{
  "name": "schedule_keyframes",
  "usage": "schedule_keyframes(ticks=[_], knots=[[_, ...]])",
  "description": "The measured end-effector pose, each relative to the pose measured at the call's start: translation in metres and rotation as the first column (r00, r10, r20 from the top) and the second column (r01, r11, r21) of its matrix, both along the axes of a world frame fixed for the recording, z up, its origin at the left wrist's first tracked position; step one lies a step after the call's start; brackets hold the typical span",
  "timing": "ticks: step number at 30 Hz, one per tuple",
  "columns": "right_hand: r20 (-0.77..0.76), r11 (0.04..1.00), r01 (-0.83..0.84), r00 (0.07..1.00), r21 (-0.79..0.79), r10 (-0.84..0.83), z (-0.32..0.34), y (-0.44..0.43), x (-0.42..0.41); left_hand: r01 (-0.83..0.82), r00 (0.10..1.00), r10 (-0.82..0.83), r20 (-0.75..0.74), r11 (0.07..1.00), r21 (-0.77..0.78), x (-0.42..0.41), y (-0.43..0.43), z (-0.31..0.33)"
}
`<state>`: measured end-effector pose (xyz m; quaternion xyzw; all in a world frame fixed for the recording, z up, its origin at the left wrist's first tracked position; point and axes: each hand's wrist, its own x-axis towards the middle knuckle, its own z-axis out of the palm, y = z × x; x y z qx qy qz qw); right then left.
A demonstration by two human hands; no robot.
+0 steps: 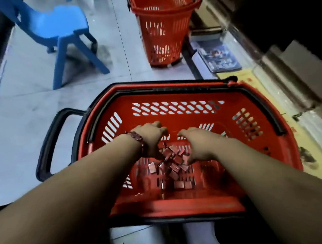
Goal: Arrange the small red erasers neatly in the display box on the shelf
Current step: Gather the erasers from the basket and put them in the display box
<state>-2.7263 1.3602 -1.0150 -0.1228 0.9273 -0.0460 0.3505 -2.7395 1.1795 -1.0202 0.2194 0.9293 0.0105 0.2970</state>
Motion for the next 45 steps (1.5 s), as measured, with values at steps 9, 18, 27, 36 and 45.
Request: schedule_keyframes(ticks=[9, 18, 27, 36, 45], knots=[[0.142, 0.976, -0.139, 0.983, 0.169, 0.116, -0.098, 0.004, -0.024, 0.125, 0.961, -0.066, 0.269, 0.97, -0.209, -0.019, 0.002, -0.124], [0.141, 0.973, -0.164, 0.98, 0.164, 0.141, -0.164, -0.015, -0.008, 0.165, 0.972, -0.124, 0.2, 0.964, -0.209, -0.009, 0.002, -0.202], [0.136, 0.974, -0.121, 0.986, 0.19, 0.096, -0.179, -0.016, 0.009, 0.017, 0.98, 0.019, 0.199, 0.984, -0.179, -0.002, -0.011, -0.22], [0.178, 0.984, -0.127, 0.978, 0.124, 0.104, -0.181, -0.019, 0.014, -0.095, 0.962, 0.117, 0.245, 0.99, -0.1, 0.008, -0.009, -0.221], [0.21, 0.995, 0.068, 0.974, 0.071, -0.081, -0.185, -0.024, 0.016, -0.534, 0.817, 0.464, 0.343, 0.834, 0.142, 0.016, -0.007, -0.224]])
